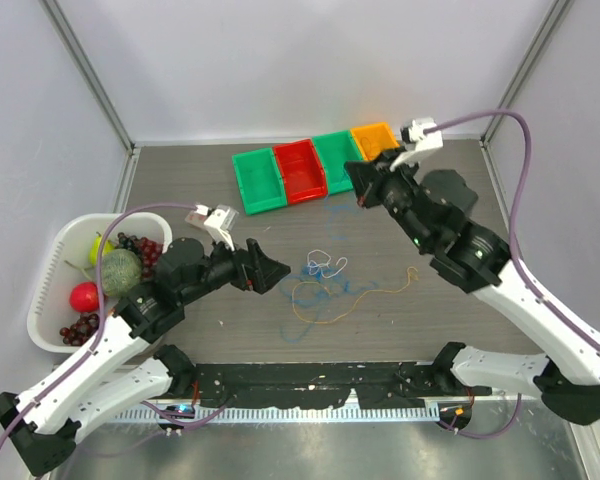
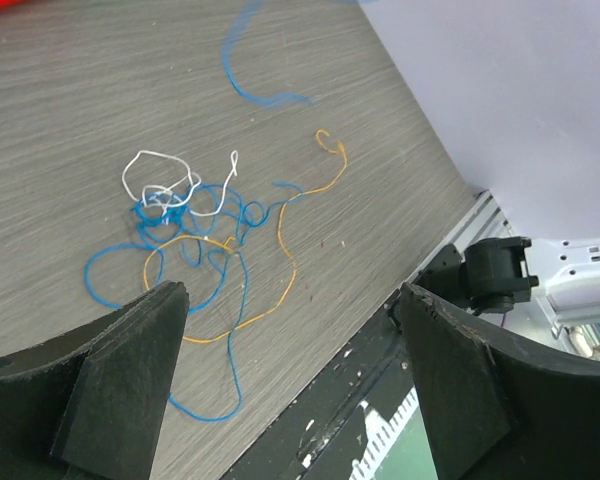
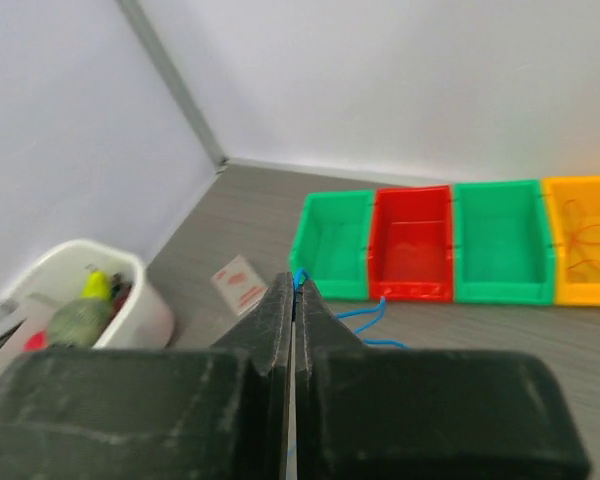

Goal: Untangle the cables

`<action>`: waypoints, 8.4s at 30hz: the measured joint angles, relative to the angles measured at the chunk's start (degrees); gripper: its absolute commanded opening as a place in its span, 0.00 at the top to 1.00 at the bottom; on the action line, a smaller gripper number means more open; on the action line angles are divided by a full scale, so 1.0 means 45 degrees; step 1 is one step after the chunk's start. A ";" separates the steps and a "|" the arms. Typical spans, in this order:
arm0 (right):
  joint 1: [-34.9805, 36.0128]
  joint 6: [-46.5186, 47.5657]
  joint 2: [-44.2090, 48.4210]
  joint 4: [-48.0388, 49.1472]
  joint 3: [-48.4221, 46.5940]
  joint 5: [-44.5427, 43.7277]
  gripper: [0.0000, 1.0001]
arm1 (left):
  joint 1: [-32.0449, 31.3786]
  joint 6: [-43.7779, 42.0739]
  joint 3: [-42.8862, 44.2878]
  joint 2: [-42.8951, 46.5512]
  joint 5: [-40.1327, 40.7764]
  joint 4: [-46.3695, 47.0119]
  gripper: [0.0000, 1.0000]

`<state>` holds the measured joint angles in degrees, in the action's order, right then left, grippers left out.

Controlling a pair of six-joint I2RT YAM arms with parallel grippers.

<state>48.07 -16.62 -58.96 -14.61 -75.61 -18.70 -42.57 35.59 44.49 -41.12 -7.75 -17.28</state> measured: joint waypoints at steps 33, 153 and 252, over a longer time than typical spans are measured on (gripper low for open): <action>-0.5848 0.1889 -1.0705 0.6353 -0.4532 0.1613 0.99 | 0.0000 -0.0024 -0.0709 -0.0738 -0.0675 0.0151 0.06; -0.1180 -0.4104 0.0253 0.1938 1.0710 0.6727 0.37 | -0.0971 0.3929 -0.2589 -0.7271 0.2560 0.3823 0.38; 0.0573 0.0136 -0.6416 0.5702 0.6883 0.4405 0.40 | -0.1020 0.2603 -0.2603 -0.4624 0.2239 0.1749 1.00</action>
<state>50.65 -16.01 -87.83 11.05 -44.64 1.13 -47.16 47.31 32.77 -61.93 2.33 -9.41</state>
